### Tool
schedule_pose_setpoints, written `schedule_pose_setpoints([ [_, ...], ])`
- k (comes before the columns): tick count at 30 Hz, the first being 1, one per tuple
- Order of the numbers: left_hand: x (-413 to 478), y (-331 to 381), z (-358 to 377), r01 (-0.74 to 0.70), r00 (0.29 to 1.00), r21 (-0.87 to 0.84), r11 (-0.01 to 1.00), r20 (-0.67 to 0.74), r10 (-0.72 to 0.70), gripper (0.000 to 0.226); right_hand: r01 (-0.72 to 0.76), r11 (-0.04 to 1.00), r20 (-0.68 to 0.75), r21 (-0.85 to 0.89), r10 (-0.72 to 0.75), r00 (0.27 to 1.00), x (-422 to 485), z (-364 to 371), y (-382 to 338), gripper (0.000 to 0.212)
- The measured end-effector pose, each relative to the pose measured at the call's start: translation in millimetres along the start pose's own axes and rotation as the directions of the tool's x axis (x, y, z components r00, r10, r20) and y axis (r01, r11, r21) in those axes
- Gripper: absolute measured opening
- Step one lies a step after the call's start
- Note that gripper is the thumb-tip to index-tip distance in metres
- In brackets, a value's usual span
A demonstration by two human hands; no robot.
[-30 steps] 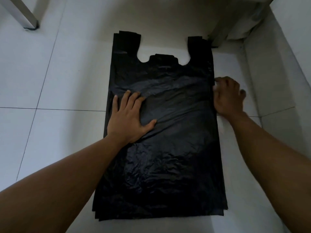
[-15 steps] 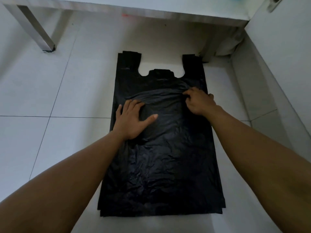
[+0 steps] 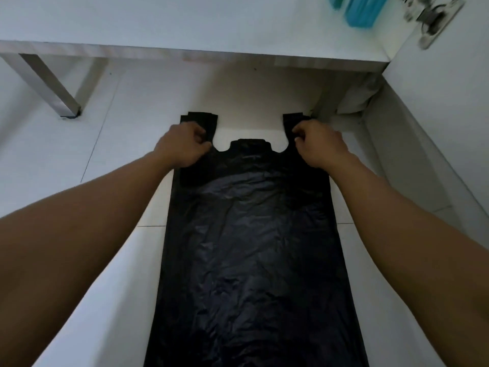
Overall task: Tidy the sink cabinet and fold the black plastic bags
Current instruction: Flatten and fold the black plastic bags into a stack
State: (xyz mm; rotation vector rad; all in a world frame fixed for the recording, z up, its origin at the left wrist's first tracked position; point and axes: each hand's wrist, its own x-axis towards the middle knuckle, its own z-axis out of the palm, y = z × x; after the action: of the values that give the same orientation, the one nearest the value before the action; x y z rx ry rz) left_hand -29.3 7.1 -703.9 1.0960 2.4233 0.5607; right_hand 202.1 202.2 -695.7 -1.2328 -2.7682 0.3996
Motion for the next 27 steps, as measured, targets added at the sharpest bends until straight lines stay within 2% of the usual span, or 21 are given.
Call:
schedule_pose_setpoints([
  [2, 29, 0, -9, -0.029, 1.000, 0.087, 0.996, -0.002, 0.030, 0.054, 0.010, 1.000, 0.041, -0.006, -0.010, 0.999, 26, 7, 3, 0.038],
  [4, 53, 1, -10, -0.064, 0.998, 0.209, 0.976, 0.013, 0.062, 0.057, 0.002, 0.999, 0.148, -0.043, 0.005, 0.989, 48, 13, 8, 0.053],
  [7, 77, 5, -5, -0.061, 0.995, 0.332, 0.941, 0.097, 0.030, 0.074, -0.041, 0.995, 0.286, -0.088, 0.065, 0.956, 73, 18, 17, 0.075],
  [10, 95, 5, 0, -0.057, 0.985, 0.417, 0.907, 0.170, -0.016, 0.087, -0.089, 0.992, 0.323, -0.093, 0.115, 0.939, 92, 23, 29, 0.090],
  [14, 113, -1, 2, -0.088, 0.970, 0.490, 0.867, 0.242, -0.038, 0.090, -0.021, 0.986, 0.369, -0.164, 0.082, 0.926, 113, 31, 40, 0.101],
  [17, 119, 0, 2, -0.125, 0.971, 0.529, 0.839, 0.238, -0.005, 0.074, -0.030, 0.987, 0.407, -0.160, 0.094, 0.909, 119, 33, 39, 0.080],
  [21, 113, 0, 4, -0.113, 0.980, 0.494, 0.862, 0.200, 0.014, 0.047, -0.090, 0.984, 0.302, -0.153, 0.133, 0.944, 110, 31, 34, 0.059],
  [24, 102, 0, 1, -0.101, 0.987, 0.501, 0.859, 0.159, 0.023, 0.046, -0.071, 0.992, 0.227, -0.104, 0.093, 0.969, 98, 30, 36, 0.039],
  [26, 96, -1, -3, -0.103, 0.989, 0.508, 0.855, 0.148, 0.032, 0.046, -0.055, 0.995, 0.187, -0.085, 0.070, 0.980, 90, 29, 39, 0.014],
  [27, 93, -1, -5, -0.106, 0.990, 0.527, 0.843, 0.140, 0.038, 0.040, -0.060, 0.995, 0.170, -0.077, 0.072, 0.983, 87, 29, 42, 0.015],
])
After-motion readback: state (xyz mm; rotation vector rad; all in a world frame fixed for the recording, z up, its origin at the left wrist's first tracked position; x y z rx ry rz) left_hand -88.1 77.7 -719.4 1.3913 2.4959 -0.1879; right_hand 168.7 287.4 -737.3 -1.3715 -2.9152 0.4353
